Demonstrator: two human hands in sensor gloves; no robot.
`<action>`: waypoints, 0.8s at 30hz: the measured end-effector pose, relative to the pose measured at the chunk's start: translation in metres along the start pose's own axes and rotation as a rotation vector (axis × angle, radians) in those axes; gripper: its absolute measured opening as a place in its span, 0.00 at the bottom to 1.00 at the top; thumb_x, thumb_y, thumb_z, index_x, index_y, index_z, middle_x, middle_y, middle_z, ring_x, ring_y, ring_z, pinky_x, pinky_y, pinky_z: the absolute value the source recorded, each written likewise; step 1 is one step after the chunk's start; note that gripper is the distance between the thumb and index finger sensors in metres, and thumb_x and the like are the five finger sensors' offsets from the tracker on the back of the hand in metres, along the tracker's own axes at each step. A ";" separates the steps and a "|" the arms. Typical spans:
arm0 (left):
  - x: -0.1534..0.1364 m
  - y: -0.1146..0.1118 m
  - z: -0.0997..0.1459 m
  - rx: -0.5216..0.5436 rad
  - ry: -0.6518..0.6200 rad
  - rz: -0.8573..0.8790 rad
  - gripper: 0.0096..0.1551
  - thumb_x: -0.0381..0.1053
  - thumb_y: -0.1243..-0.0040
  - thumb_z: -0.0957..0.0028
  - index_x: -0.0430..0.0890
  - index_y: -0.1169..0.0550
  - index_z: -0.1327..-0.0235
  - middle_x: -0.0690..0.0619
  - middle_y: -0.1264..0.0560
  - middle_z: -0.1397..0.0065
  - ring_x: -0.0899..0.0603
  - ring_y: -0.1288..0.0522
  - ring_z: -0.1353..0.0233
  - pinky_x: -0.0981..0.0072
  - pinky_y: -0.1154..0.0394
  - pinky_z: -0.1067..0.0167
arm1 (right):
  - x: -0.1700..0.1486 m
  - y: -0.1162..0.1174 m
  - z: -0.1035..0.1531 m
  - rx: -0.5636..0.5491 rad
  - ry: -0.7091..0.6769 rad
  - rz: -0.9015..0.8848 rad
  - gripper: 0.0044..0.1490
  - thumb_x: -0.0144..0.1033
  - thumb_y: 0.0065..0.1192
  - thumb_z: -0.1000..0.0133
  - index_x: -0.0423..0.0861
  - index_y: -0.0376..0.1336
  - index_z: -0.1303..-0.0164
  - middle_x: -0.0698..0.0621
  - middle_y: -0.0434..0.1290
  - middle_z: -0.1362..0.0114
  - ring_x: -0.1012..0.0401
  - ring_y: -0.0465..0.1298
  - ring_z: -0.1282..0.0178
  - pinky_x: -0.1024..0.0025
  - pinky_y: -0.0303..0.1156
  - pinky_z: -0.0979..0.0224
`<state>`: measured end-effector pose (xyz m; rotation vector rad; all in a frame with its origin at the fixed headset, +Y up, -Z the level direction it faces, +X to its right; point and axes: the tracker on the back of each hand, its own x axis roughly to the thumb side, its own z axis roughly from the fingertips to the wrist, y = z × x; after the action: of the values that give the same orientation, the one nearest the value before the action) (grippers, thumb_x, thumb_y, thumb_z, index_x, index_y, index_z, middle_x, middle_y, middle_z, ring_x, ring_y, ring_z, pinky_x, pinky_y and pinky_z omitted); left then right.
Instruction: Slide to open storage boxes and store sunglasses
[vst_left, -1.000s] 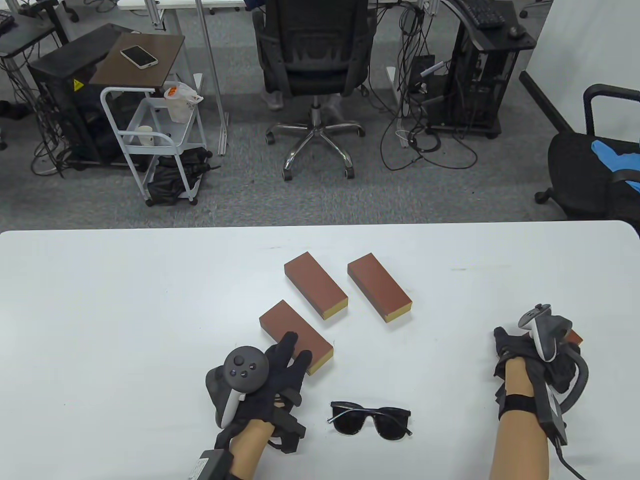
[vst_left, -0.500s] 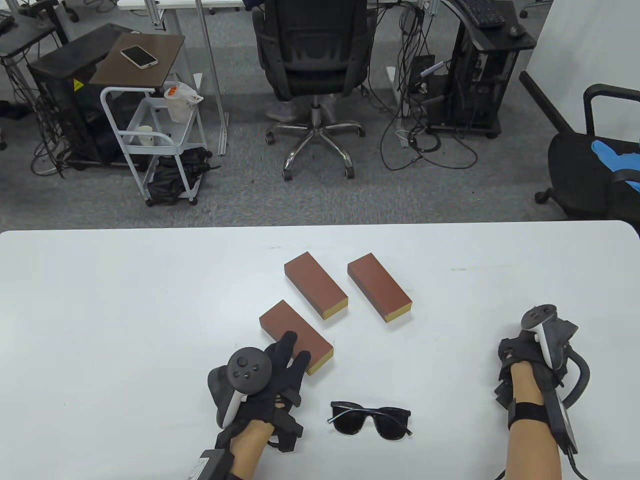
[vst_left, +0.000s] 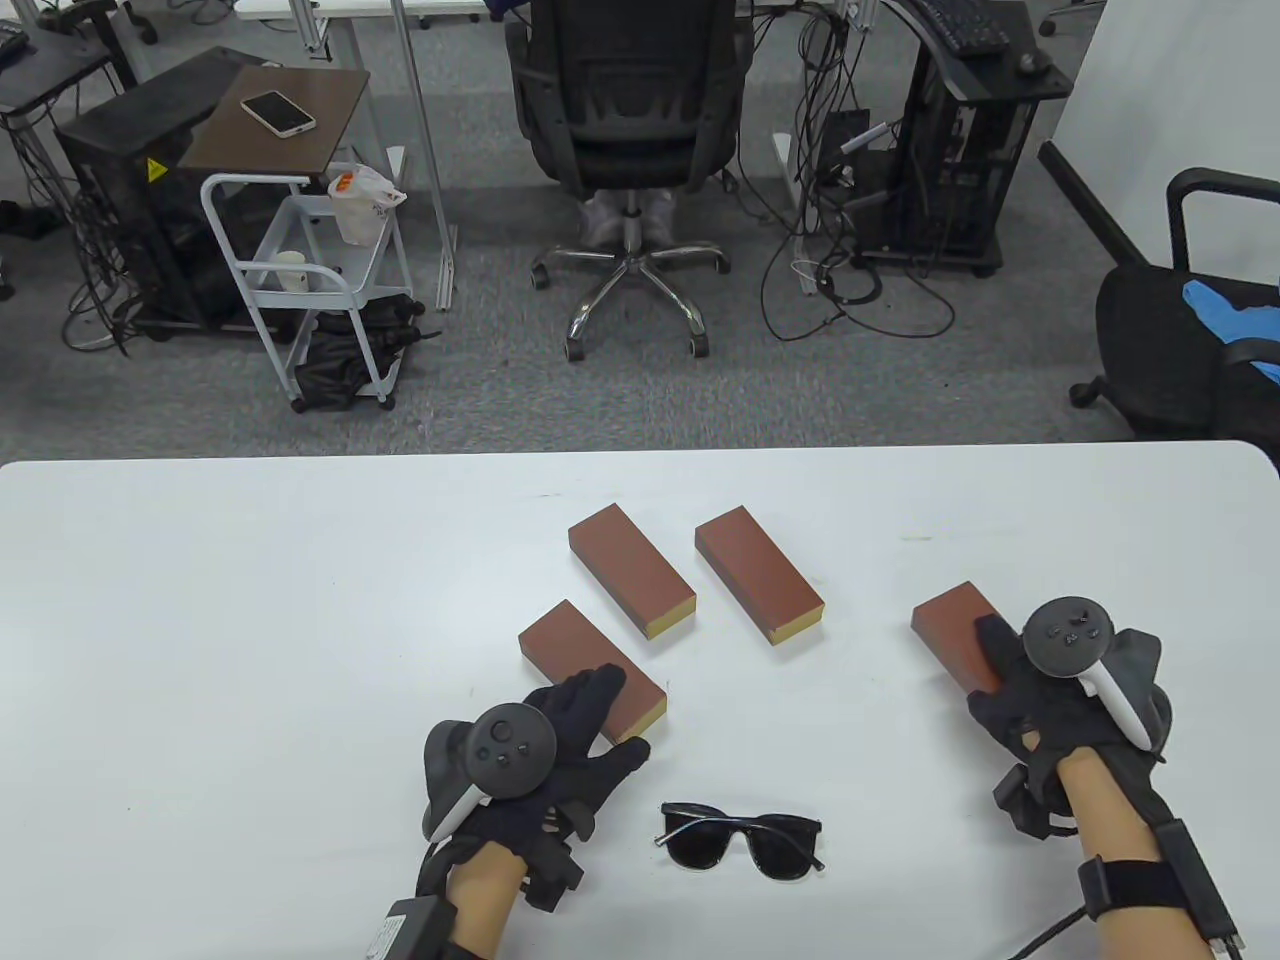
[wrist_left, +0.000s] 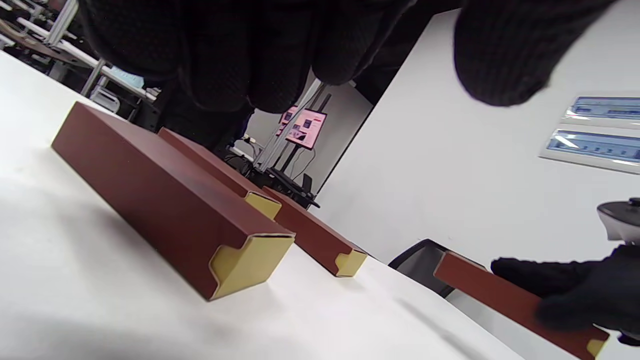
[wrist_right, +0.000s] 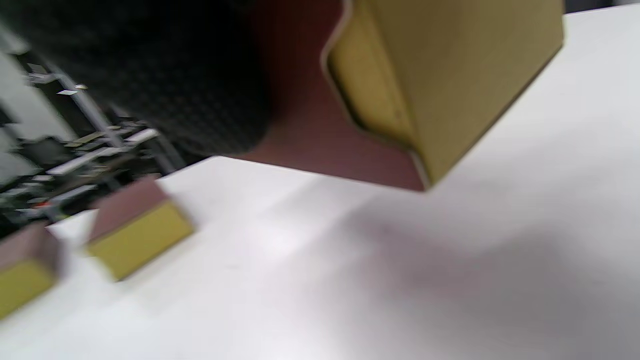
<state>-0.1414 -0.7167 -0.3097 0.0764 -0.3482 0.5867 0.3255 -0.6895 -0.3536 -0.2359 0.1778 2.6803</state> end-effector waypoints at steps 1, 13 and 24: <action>0.001 0.001 0.000 0.003 -0.020 0.003 0.49 0.74 0.35 0.60 0.57 0.30 0.24 0.50 0.27 0.22 0.37 0.28 0.25 0.36 0.30 0.35 | 0.005 -0.001 0.002 0.021 -0.058 -0.022 0.47 0.46 0.78 0.64 0.63 0.56 0.35 0.42 0.55 0.21 0.44 0.60 0.28 0.43 0.60 0.25; 0.023 0.010 0.001 -0.002 -0.234 -0.004 0.60 0.76 0.26 0.71 0.58 0.34 0.22 0.51 0.31 0.19 0.39 0.29 0.23 0.37 0.29 0.34 | 0.108 -0.009 0.049 0.234 -0.565 0.044 0.47 0.43 0.79 0.64 0.63 0.57 0.35 0.45 0.55 0.19 0.44 0.59 0.26 0.41 0.57 0.23; 0.035 0.016 0.006 0.014 -0.296 0.085 0.63 0.78 0.26 0.73 0.58 0.35 0.21 0.51 0.32 0.18 0.38 0.29 0.23 0.37 0.29 0.34 | 0.171 0.011 0.072 0.334 -0.790 0.143 0.47 0.44 0.79 0.63 0.64 0.57 0.34 0.46 0.55 0.19 0.45 0.59 0.25 0.42 0.56 0.22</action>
<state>-0.1247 -0.6863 -0.2930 0.1632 -0.6372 0.6628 0.1593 -0.6162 -0.3155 0.9470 0.3874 2.6030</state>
